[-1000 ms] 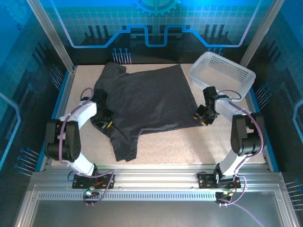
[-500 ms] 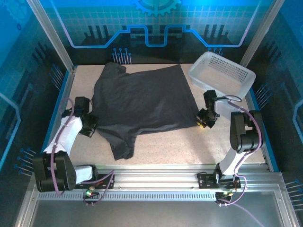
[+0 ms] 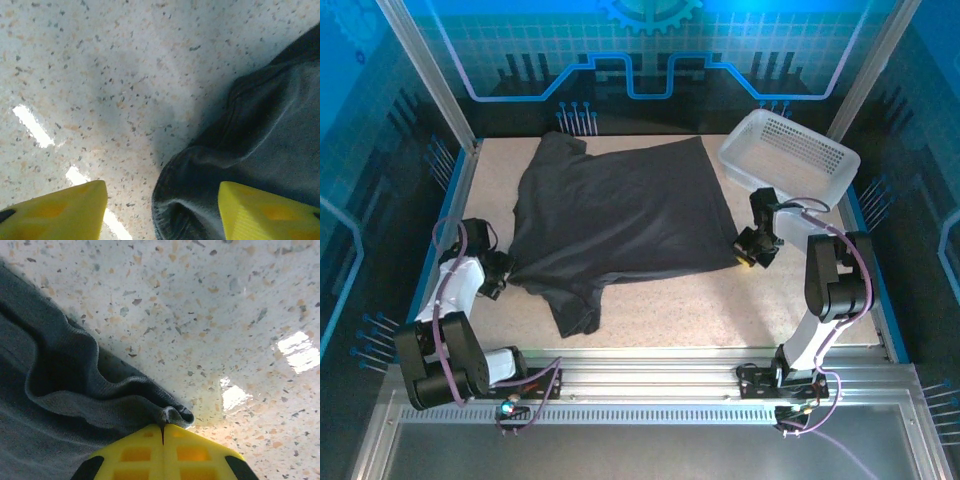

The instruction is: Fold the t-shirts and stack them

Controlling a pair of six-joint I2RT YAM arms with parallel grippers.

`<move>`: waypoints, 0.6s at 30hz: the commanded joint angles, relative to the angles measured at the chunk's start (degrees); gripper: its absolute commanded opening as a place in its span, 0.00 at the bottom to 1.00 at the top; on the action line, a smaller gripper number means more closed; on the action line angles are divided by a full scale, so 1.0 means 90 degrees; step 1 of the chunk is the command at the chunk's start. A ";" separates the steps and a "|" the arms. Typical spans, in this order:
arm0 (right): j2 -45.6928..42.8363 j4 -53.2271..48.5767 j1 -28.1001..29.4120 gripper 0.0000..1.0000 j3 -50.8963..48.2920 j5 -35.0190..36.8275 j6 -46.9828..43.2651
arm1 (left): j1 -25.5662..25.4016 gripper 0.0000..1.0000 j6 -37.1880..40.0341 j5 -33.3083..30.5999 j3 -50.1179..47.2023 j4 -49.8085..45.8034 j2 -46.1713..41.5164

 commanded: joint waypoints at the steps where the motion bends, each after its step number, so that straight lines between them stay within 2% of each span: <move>1: -0.0168 -0.0304 -0.0069 0.17 0.0171 0.0157 -0.0324 | 0.0048 0.63 0.0448 0.0278 -0.0131 0.0432 -0.0125; 2: -0.0231 -0.0329 -0.0067 0.24 0.0170 0.0152 -0.0398 | 0.0056 0.64 0.0456 0.0407 -0.0197 0.0561 -0.0128; 5: -0.0301 -0.0484 -0.0065 0.36 0.0236 0.0106 -0.0573 | 0.0051 0.62 0.0545 0.0889 -0.0353 0.0923 0.0005; 8: -0.0355 -0.0568 -0.0072 0.38 0.0242 0.0096 -0.0659 | 0.0056 0.57 0.0515 0.0523 -0.0203 0.0245 0.0270; 12: -0.0435 -0.0558 -0.0072 0.38 0.0184 0.0039 -0.0605 | 0.0056 0.55 0.0319 0.0453 -0.0467 0.0210 0.0009; 16: -0.0450 -0.0473 -0.0094 0.40 0.0072 -0.0121 -0.0491 | 0.0047 0.54 -0.0087 0.0974 -0.0671 0.0584 0.0097; 18: -0.0460 -0.0425 -0.0135 0.41 -0.0009 -0.0232 -0.0384 | 0.0051 0.48 -0.0210 0.1080 -0.0693 0.0767 0.0236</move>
